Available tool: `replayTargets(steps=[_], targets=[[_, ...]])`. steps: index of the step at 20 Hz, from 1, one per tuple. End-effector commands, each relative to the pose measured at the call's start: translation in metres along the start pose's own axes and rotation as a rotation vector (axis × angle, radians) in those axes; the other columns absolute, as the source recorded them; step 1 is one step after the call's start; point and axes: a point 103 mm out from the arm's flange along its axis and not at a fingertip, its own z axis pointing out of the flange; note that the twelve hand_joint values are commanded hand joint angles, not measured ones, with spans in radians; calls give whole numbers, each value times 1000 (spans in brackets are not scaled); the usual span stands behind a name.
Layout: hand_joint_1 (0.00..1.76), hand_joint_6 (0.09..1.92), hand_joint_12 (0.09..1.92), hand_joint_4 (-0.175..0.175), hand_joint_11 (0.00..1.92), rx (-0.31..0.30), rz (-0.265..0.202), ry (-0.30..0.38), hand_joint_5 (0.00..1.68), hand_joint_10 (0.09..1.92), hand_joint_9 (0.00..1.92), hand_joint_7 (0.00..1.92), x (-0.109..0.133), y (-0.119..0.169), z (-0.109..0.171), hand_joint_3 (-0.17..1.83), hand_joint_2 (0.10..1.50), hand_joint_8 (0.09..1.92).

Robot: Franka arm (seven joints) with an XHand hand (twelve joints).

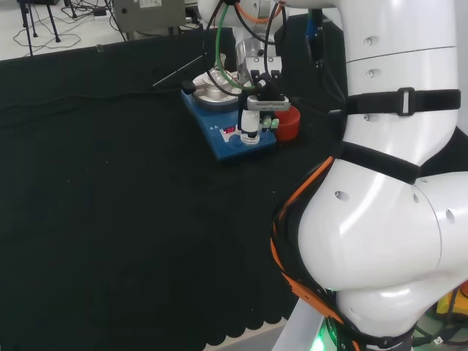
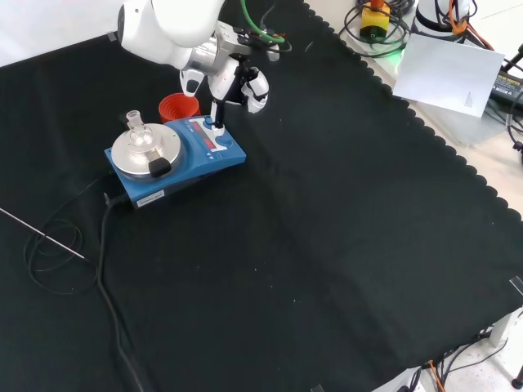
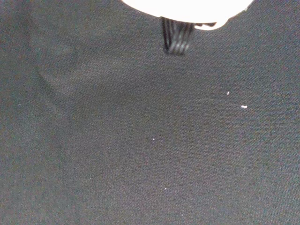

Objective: Turn on the heater.

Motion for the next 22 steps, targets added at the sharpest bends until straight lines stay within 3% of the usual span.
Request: replayTargets(steps=[1,7,15,22], targets=[[1451,87,1568,-38,1690,8,1,0,388,1470,1820,1734,0,2,3,1079,633,1455],[1450,87,1569,-38,1690,4,-9,9,398,1472,1819,1736,-1,1,2,1081,633,1454],[1450,87,1566,-40,1689,-51,-34,29,412,1473,1817,1742,3,-35,-25,1083,633,1448],[1450,87,1564,-40,1689,-82,-31,36,420,1474,1818,1744,1,-49,-35,1083,633,1447]])
